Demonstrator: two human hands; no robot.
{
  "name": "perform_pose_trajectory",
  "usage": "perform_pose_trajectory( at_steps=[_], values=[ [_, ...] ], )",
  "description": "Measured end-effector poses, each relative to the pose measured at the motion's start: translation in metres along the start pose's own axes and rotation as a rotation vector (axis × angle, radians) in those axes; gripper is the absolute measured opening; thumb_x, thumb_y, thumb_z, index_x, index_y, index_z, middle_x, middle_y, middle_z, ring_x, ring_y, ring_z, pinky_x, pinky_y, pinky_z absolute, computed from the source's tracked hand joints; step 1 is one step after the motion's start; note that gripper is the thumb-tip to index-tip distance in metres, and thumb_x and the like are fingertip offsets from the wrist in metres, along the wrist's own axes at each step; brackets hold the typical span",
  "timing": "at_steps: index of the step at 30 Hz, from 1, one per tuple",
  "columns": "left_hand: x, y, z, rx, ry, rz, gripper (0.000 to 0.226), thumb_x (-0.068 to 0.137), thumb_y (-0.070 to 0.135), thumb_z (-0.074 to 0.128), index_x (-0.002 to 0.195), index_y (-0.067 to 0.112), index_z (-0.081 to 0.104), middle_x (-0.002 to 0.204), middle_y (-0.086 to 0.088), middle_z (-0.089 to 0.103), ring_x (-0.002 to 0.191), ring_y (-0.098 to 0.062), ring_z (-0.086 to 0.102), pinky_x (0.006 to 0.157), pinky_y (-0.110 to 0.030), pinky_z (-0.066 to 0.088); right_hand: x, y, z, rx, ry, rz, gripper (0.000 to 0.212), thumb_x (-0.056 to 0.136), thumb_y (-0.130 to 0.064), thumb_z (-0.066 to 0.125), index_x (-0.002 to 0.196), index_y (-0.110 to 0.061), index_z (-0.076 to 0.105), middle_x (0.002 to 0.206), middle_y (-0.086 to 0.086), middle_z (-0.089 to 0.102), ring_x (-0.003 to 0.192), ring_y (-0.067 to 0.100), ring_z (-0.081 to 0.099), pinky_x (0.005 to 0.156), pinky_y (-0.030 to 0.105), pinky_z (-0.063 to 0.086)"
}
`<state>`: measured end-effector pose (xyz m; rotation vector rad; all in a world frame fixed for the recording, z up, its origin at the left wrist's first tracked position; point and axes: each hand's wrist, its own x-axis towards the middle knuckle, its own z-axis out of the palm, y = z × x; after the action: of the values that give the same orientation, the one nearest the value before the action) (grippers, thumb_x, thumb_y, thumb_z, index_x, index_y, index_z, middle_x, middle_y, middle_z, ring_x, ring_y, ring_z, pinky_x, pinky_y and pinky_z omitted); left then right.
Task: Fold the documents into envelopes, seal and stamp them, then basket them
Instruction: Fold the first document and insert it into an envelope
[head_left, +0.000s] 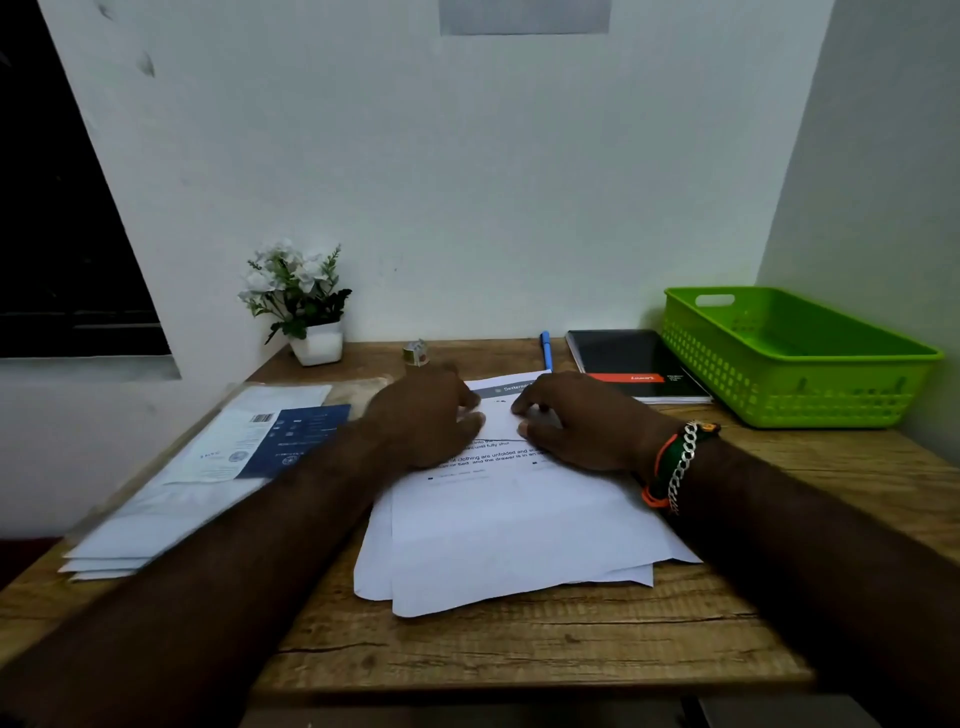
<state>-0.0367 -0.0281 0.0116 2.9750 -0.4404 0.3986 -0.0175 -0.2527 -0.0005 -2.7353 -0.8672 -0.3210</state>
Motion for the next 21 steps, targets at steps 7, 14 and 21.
perform_pose_trajectory(
  at_steps=[7,14,21],
  values=[
    [0.01,-0.009,0.009,-0.038,0.0,0.008,0.046,0.093,0.058,0.06,0.121,0.023,0.073,0.101,0.009,0.05,0.1,-0.014,0.055,0.083,-0.03,0.043,0.002,-0.001,-0.01,-0.07,0.029,0.135,0.024,0.091,-0.036,0.057,0.088,-0.016,0.07,0.093,0.005,0.072,0.09,0.027,0.066,0.081,0.041,0.055],
    [0.008,-0.012,0.007,-0.101,-0.02,0.006,0.053,0.091,0.06,0.063,0.131,0.025,0.07,0.112,0.004,0.057,0.108,-0.016,0.056,0.087,-0.028,0.043,-0.007,0.019,-0.024,-0.139,0.083,0.267,0.017,0.087,-0.035,0.062,0.086,-0.019,0.069,0.094,0.002,0.073,0.093,0.027,0.067,0.081,0.036,0.053],
    [0.006,-0.007,0.003,-0.017,-0.129,0.024,0.047,0.101,0.053,0.052,0.136,0.025,0.065,0.129,-0.005,0.053,0.118,-0.023,0.054,0.098,-0.036,0.046,-0.006,0.009,-0.01,-0.051,0.084,0.13,0.022,0.09,-0.045,0.064,0.098,-0.025,0.069,0.106,-0.001,0.067,0.103,0.021,0.06,0.088,0.034,0.048]
  ],
)
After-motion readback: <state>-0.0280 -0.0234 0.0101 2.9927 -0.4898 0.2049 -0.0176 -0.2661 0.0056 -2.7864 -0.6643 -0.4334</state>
